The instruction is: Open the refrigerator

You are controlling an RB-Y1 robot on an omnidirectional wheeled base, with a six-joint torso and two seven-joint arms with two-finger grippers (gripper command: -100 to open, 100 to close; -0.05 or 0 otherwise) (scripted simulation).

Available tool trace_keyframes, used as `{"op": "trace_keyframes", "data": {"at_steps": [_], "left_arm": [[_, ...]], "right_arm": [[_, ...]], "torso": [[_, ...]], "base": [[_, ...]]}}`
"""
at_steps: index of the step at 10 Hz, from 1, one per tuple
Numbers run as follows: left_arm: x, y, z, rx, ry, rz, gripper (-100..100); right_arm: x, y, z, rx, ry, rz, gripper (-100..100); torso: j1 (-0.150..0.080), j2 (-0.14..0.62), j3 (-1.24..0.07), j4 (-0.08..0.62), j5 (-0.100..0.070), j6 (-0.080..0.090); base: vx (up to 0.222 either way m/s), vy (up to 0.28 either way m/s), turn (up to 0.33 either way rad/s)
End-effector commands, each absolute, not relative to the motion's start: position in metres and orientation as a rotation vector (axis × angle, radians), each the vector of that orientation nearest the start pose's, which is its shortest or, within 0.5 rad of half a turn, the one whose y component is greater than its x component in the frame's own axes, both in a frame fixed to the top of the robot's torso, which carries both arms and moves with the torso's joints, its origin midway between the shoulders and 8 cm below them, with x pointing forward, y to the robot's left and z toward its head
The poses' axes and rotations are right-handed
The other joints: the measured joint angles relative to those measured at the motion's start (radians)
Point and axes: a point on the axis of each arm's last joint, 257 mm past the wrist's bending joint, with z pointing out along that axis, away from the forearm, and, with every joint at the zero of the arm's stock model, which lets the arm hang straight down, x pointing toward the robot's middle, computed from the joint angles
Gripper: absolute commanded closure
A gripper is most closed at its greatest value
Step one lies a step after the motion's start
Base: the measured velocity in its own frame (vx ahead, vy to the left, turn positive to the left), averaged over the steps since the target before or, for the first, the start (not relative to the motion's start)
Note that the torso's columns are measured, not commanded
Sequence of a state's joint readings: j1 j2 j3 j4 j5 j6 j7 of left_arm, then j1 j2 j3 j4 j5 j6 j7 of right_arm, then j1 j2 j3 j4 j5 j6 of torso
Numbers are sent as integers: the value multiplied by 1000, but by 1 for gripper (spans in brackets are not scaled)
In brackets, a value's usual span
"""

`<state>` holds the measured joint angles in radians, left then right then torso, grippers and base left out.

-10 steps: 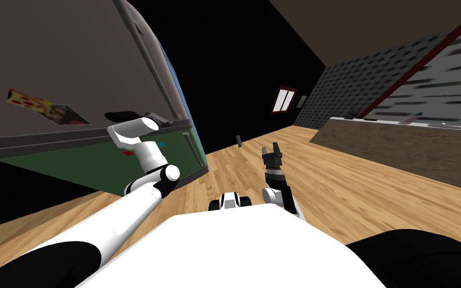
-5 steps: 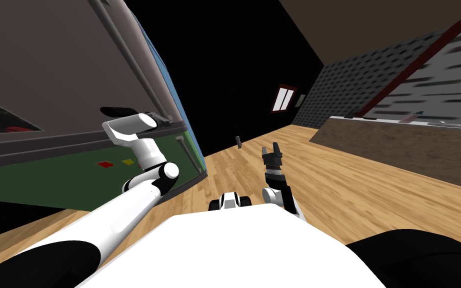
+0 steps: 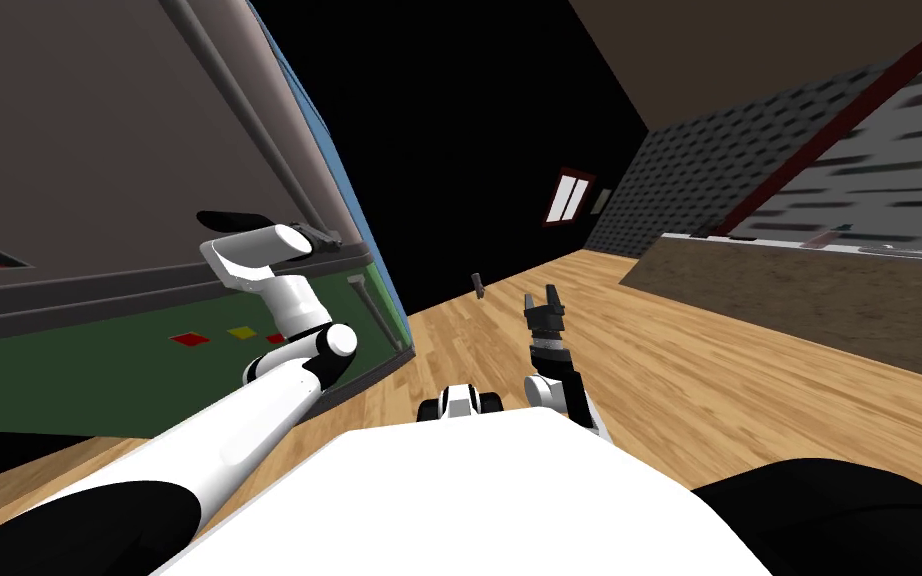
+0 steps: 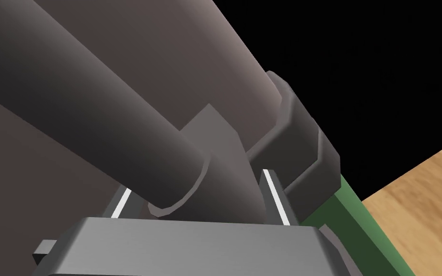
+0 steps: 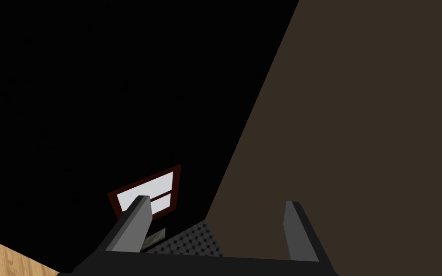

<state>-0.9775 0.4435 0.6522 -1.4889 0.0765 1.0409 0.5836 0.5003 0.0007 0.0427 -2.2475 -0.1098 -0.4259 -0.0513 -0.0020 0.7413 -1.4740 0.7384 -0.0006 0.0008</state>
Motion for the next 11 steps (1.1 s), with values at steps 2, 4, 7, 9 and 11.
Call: {"op": "trace_keyframes", "data": {"at_steps": [2,4,7,9,11], "left_arm": [[633,464,147,-1833,471,-1538,100],[640,435,147,-1835,537,-1582,100],[646,406,148,-1834,605,-1626,100],[648,391,149,-1833,640,-1648,100],[651,362,150,-1827,712,-1692,100]], "right_arm": [[363,-280,-6,842,602,1436,0],[363,-280,-6,842,602,1436,0],[363,-280,-6,842,602,1436,0],[363,-280,-6,842,602,1436,0],[363,-280,-6,842,602,1436,0]], "torso": [[3,10,6,1,2,3],[8,1,1,3,2,-6],[6,1,1,3,2,-7],[5,4,3,3,2,-3],[5,-3,-2,3,0,-3]], "base": [[-323,131,-67],[-350,126,-54],[-331,63,-22],[-368,80,-48],[-336,113,-30]]}}
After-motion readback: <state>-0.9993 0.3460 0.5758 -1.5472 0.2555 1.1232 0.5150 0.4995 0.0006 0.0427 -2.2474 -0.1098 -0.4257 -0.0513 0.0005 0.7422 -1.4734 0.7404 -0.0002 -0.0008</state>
